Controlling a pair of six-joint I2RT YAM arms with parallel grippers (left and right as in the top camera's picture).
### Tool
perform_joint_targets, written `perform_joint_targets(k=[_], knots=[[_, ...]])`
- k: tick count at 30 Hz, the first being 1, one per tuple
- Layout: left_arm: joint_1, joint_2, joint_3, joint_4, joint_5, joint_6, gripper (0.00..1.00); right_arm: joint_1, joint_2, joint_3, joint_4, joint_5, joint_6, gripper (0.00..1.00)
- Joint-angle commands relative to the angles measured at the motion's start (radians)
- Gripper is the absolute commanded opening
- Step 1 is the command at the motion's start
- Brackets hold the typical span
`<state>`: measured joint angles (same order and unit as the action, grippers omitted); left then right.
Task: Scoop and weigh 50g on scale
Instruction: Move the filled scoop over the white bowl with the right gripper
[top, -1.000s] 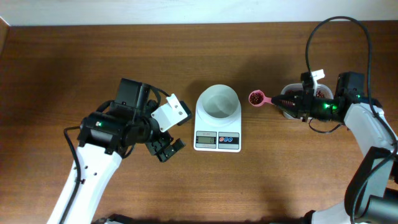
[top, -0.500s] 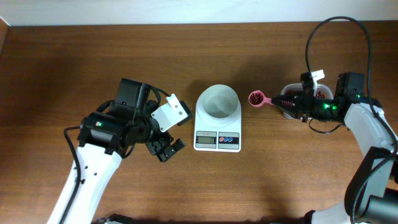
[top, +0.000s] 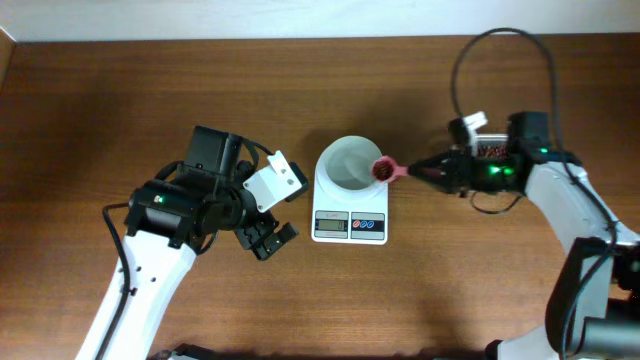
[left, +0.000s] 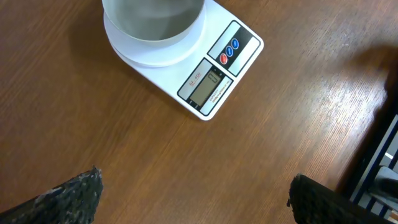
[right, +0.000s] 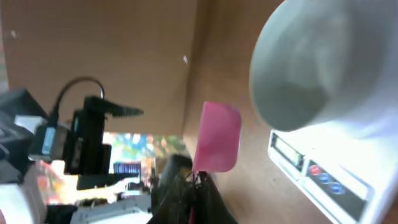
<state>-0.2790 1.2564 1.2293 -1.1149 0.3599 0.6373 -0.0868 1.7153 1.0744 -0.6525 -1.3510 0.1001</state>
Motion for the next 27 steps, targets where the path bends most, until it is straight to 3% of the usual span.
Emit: perform_joint_targets(k=[1,7,12,20,27], knots=[[0.004,-0.011,0.017,-0.001,0.018,0.022,0.99,0.058,-0.025,-0.005,0.006,-0.002,-0.012,0.04],[0.004,-0.011,0.017,-0.001,0.018,0.022,0.99,0.07,-0.025,-0.005,0.09,0.013,-0.006,0.04],[0.004,-0.011,0.017,-0.001,0.018,0.022,0.99,0.07,-0.025,-0.005,0.128,0.182,-0.006,0.04],[0.004,-0.011,0.017,-0.001,0.018,0.022,0.99,0.075,-0.025,-0.005,0.245,0.19,-0.006,0.04],[0.004,-0.011,0.017,-0.001,0.018,0.022,0.99,0.127,-0.025,-0.005,0.352,0.32,-0.015,0.04]])
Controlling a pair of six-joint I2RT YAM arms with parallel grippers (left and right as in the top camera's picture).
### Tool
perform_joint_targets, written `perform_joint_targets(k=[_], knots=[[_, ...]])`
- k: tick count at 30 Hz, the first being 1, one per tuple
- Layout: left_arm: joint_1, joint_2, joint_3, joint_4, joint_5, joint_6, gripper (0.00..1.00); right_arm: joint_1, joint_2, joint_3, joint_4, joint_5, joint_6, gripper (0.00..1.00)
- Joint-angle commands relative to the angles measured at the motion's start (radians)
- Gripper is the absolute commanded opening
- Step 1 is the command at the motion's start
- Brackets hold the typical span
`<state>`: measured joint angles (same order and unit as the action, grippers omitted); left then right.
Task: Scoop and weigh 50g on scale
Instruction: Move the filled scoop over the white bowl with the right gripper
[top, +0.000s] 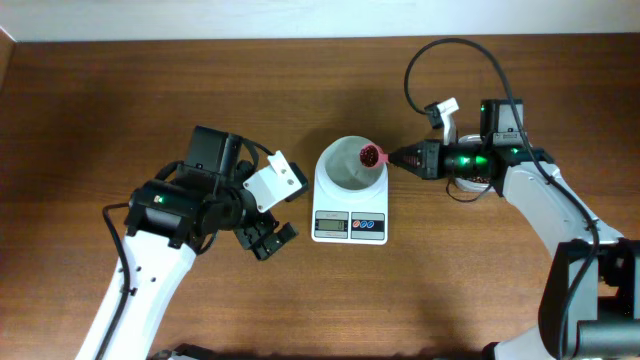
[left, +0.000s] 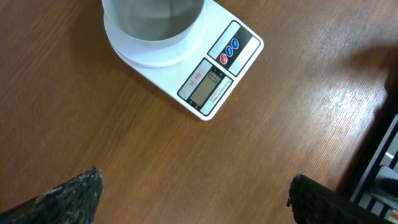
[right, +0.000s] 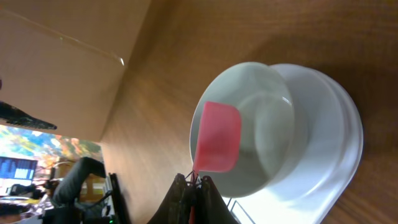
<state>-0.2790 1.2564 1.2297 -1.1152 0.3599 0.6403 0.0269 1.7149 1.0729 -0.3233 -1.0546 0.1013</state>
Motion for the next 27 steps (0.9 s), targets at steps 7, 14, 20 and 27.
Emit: perform_joint_targets(k=[7,14,20,27], knots=[[0.004,-0.011,0.016,-0.001,0.018,0.019,0.99,0.013,-0.025,-0.003,0.043,0.012,-0.11,0.04],[0.004,-0.011,0.016,-0.001,0.018,0.019,0.99,0.013,-0.024,-0.003,0.051,0.026,-0.225,0.04],[0.004,-0.011,0.016,-0.001,0.018,0.019,0.99,0.014,-0.024,-0.003,0.036,0.066,-0.266,0.04],[0.004,-0.011,0.016,-0.001,0.018,0.019,0.99,0.076,-0.024,-0.003,0.084,0.003,-0.309,0.04]])
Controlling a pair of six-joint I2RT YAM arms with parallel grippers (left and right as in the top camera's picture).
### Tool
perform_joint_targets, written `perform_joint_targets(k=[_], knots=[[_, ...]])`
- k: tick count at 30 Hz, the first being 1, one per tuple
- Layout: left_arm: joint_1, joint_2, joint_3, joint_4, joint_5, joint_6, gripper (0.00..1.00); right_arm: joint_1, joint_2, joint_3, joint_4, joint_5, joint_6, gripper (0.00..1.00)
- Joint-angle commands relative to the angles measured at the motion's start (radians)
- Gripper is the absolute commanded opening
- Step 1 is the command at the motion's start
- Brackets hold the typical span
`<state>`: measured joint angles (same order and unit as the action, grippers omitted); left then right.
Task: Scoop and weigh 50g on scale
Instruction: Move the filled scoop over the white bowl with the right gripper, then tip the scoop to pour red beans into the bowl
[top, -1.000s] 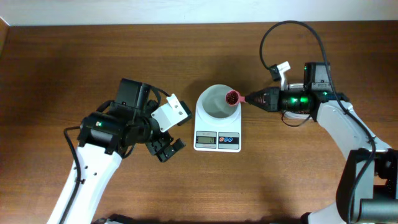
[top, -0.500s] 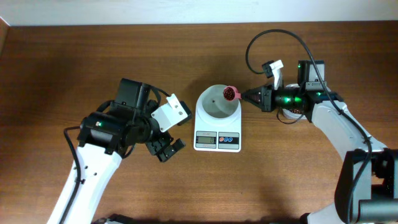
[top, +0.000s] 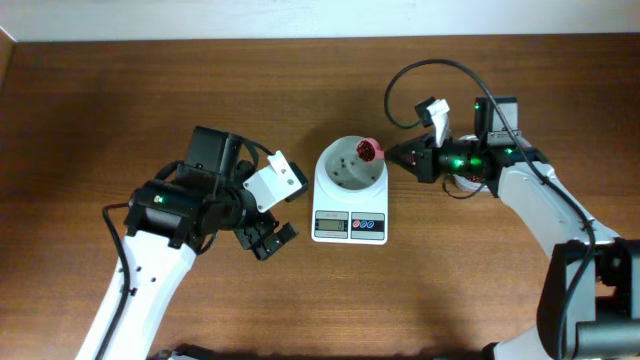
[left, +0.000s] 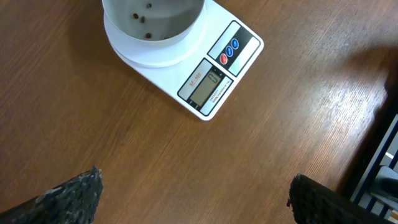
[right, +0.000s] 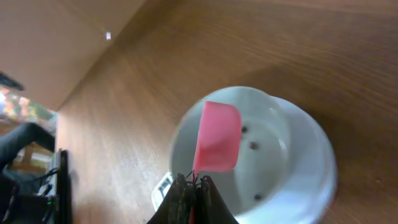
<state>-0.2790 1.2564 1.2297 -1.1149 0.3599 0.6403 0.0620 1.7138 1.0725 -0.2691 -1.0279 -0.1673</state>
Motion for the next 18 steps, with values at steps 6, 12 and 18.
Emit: perform_joint_targets(k=[6,12,18], knots=[[0.004,-0.011,0.016,-0.001,0.018,0.019,0.99,0.101,-0.023,-0.003,0.023,0.14,-0.035,0.04],[0.004,-0.011,0.016,-0.001,0.018,0.019,0.99,0.093,-0.023,-0.002,0.023,0.168,-0.015,0.04],[0.004,-0.011,0.016,-0.001,0.018,0.019,0.99,0.089,-0.023,0.0,0.035,0.263,0.067,0.04]])
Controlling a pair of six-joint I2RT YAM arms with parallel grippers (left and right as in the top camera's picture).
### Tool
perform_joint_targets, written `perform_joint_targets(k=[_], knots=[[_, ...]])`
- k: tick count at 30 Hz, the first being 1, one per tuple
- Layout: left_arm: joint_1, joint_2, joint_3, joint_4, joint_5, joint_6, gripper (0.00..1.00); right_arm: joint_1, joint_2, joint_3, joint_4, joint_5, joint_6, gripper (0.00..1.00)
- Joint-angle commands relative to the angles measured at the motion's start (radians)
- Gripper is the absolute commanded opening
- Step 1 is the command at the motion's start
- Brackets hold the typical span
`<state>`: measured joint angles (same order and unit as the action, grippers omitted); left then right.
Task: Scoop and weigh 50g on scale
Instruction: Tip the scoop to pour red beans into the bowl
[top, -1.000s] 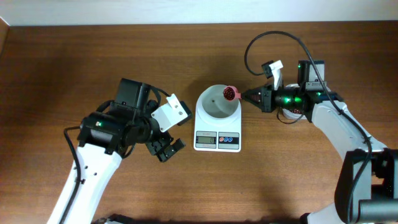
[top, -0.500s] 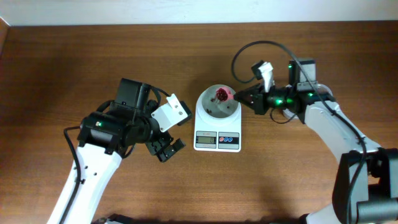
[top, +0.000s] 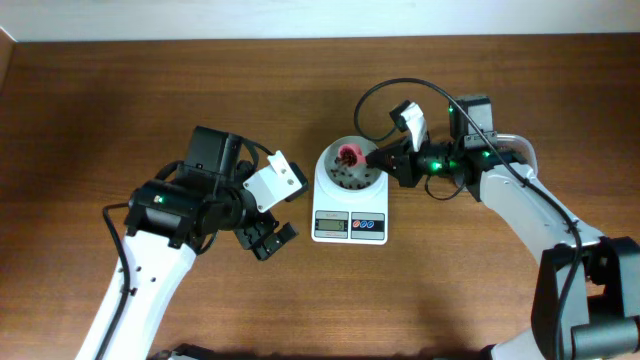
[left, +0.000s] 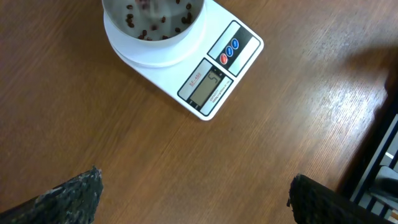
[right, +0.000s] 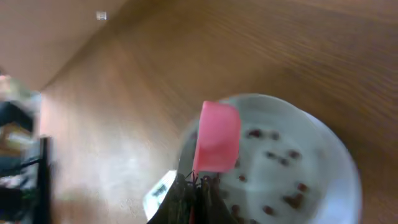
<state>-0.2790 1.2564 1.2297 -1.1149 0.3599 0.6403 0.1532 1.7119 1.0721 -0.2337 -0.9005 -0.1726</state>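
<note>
A white scale carries a white bowl that holds several dark red beans. My right gripper is shut on the handle of a pink scoop, which hangs tipped over the bowl's middle. The right wrist view shows the pink scoop from behind over the bowl and the beans. My left gripper is open over bare table, left of the scale's front. Its fingertips stand wide apart with nothing between them. The scale's display shows digits I cannot read.
A black cable loops above the right arm, behind the bowl. The table's far edge runs along the back. A dark slatted thing lies at the right edge of the left wrist view.
The scoop has moved left to the bowl's middle. The bowl holds many more beans than before, and the scale's display has changed. The left arm has not moved.
The right gripper held the scoop, full of beans, at the empty bowl's right rim. Then the scoop was over the bowl's right part. Then a few beans lay in the bowl, and now many do. The left gripper stayed open and still.
</note>
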Motion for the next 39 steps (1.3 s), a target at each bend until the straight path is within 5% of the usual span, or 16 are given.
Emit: perform_joint_targets(k=[1,9,11,13,17,20,23,25,28,30,33,34,36,39], knots=[[0.004,-0.011,0.016,-0.001,0.018,0.019,0.99,-0.003,-0.021,0.0,0.006,0.114,0.072,0.04],[0.004,-0.011,0.016,-0.001,0.018,0.019,0.99,-0.004,-0.022,0.0,0.032,-0.109,0.014,0.04],[0.004,-0.011,0.016,-0.001,0.018,0.019,0.99,-0.003,-0.022,0.0,0.01,0.093,0.057,0.04],[0.004,-0.011,0.016,-0.001,0.018,0.019,0.99,-0.003,-0.022,0.0,0.005,0.096,0.057,0.04],[0.004,-0.011,0.016,-0.001,0.018,0.019,0.99,-0.003,-0.023,0.0,0.006,-0.126,-0.019,0.04],[0.004,-0.011,0.016,-0.001,0.018,0.019,0.99,-0.005,-0.023,0.0,-0.011,0.093,0.049,0.04],[0.004,-0.011,0.016,-0.001,0.018,0.019,0.99,-0.005,-0.033,0.002,0.006,-0.135,-0.011,0.04],[0.004,-0.011,0.016,-0.001,0.018,0.019,0.99,-0.003,-0.034,0.002,-0.011,0.12,0.048,0.04],[0.004,-0.011,0.016,-0.001,0.018,0.019,0.99,-0.003,-0.053,0.002,-0.018,-0.057,-0.027,0.04],[0.004,-0.011,0.016,-0.001,0.018,0.019,0.99,-0.004,-0.065,0.003,-0.042,0.184,0.019,0.04],[0.004,-0.011,0.016,-0.001,0.018,0.019,0.99,-0.002,-0.099,0.003,-0.058,0.05,-0.04,0.04],[0.004,-0.011,0.016,-0.001,0.018,0.019,0.99,-0.003,-0.109,0.003,-0.064,0.213,-0.023,0.04],[0.004,-0.011,0.016,-0.001,0.018,0.019,0.99,-0.003,-0.138,0.008,-0.107,0.108,-0.038,0.04],[0.004,-0.011,0.016,-0.001,0.018,0.019,0.99,-0.003,-0.154,0.01,-0.13,0.232,-0.008,0.04]])
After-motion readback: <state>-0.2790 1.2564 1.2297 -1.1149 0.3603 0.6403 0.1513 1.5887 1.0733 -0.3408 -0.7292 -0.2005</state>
